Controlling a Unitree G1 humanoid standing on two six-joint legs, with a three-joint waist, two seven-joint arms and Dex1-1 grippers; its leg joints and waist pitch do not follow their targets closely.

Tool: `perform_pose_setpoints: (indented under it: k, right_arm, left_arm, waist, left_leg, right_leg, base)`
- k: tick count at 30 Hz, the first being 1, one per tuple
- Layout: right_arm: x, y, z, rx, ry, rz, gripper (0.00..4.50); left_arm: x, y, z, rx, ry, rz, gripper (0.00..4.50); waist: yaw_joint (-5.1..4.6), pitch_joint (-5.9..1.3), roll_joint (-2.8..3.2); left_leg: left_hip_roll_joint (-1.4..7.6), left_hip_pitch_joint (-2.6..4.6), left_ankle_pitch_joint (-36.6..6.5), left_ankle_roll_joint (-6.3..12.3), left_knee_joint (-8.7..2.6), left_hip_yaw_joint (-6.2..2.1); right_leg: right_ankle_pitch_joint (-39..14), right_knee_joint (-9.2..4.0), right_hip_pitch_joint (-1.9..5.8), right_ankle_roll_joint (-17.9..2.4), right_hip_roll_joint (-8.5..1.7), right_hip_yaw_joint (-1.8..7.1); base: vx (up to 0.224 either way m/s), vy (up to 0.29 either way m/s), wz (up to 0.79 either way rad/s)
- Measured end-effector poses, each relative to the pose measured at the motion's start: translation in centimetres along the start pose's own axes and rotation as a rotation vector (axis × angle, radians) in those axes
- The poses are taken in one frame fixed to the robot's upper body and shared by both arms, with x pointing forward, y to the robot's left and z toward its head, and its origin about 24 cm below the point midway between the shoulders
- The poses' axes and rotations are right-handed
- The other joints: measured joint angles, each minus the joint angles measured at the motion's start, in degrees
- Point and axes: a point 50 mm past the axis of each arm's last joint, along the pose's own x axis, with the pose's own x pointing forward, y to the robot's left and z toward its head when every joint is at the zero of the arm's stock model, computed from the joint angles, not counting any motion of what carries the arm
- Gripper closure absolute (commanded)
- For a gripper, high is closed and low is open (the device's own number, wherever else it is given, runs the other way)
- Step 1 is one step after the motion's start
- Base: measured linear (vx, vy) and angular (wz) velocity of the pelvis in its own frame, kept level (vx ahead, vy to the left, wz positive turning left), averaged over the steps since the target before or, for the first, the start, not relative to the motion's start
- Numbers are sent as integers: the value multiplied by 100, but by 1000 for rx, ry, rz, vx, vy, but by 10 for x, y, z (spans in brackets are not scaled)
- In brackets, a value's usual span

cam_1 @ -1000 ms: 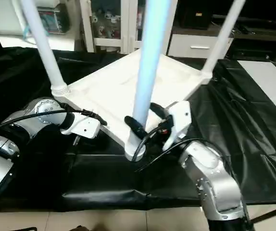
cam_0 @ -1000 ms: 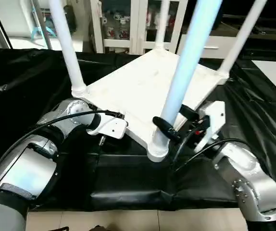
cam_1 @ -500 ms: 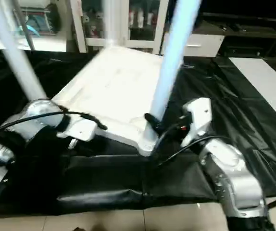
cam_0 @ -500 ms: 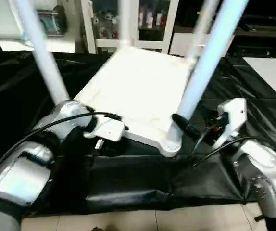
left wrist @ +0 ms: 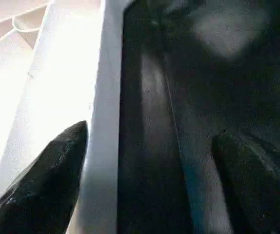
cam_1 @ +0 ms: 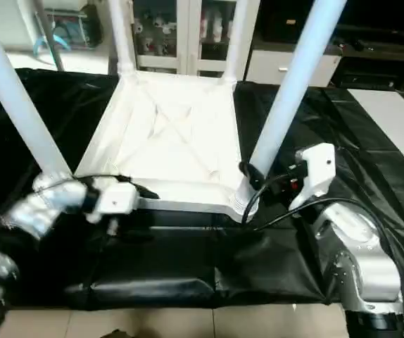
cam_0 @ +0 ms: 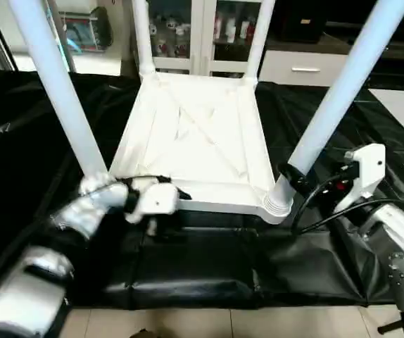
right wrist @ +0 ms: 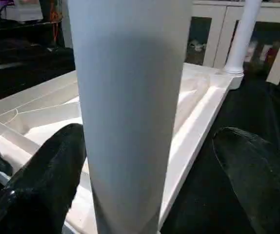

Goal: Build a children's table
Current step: Rotate table base

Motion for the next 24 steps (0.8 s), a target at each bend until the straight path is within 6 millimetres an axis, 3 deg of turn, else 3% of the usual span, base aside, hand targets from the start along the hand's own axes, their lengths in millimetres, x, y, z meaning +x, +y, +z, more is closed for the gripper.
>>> perform_pose_setpoints:
  k: [7, 10, 15, 24]
  right_arm:
    - [-2, 16, -6, 40, 0, 69, 7]
    - [-5, 23, -1, 53, -23, 130, 7]
    - [-14, 28, 11, 29, -40, 243, 7]
    - [-35, 16, 15, -5, -2, 287, 7]
  left_arm:
    - [26, 11, 56, -86, -378, 118, 0]
    - [41, 9, 68, -84, -409, 104, 0]
    - [53, 13, 48, -99, -193, 108, 0]
    - [44, 20, 24, -142, -56, 243, 0]
  waist:
    - [33, 3, -8]
    - [19, 2, -16]
    - [-57, 2, -25]
    - [27, -4, -41]
  left_leg:
    - [0, -16, 2, 1, 3, 1]
    - [1, -16, 2, 2, 4, 1]
    - [2, -14, 3, 2, 4, -2]
    - [1, -22, 20, 33, 7, -4]
  right_leg:
    - [1, 6, -14, -1, -2, -1]
    - [1, 4, -13, -1, -2, 0]
    - [3, 4, -13, 5, 0, -1]
    - [2, 0, -13, 6, -1, -6]
  base:
    - [0, 0, 0]
    - [0, 0, 0]
    - [0, 0, 0]
    - [0, 0, 0]
